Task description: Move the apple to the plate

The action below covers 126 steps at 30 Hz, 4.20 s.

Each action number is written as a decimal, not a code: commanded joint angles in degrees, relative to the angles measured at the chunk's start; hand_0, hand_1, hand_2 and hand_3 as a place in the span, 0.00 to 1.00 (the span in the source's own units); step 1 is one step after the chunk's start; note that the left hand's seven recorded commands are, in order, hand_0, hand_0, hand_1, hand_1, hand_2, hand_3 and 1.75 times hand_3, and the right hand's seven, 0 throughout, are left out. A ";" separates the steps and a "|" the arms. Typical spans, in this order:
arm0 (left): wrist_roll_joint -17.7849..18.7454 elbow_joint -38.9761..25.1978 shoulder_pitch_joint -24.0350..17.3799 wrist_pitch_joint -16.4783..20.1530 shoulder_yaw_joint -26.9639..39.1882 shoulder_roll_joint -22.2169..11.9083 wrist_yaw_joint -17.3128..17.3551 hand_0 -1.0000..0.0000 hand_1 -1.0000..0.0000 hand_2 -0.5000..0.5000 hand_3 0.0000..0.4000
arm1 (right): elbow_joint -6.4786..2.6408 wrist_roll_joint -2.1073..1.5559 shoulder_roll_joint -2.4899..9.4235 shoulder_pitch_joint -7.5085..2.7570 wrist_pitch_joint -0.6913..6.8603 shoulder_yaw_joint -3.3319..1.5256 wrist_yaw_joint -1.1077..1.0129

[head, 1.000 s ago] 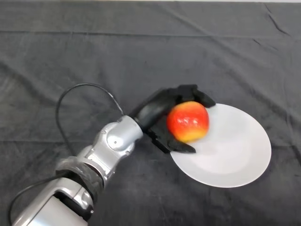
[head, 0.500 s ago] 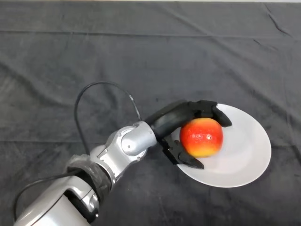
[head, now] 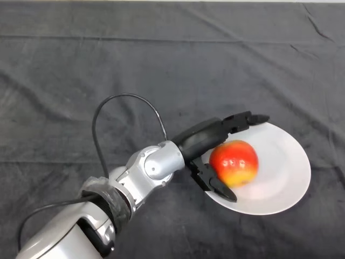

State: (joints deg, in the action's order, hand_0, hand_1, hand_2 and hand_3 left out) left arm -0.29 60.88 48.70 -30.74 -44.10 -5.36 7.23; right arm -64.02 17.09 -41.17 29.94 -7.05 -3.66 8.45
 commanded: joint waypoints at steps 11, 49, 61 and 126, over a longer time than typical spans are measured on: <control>2.49 -2.62 5.71 0.12 -0.20 -2.00 -0.64 1.00 1.00 0.50 0.00 | -2.99 1.33 3.05 -4.42 0.48 -1.67 -0.59; 9.57 2.82 -2.57 -8.93 23.96 -17.48 -2.01 1.00 1.00 0.50 0.00 | -3.02 1.31 3.05 -4.41 0.44 -1.69 -0.57; 11.63 4.38 -7.72 -8.29 31.61 -22.41 -2.11 1.00 1.00 0.50 0.00 | -2.96 1.30 3.05 -4.44 0.46 -1.69 -0.58; 30.00 8.04 -21.24 9.94 69.21 -31.78 -6.81 1.00 1.00 0.50 0.00 | -2.85 1.27 3.04 -4.49 0.54 -1.68 -0.60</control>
State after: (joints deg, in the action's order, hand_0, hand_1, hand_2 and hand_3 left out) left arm 29.16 67.73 29.65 -21.72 24.22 -34.44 0.54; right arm -64.73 17.13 -40.84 29.85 -7.06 -3.93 8.45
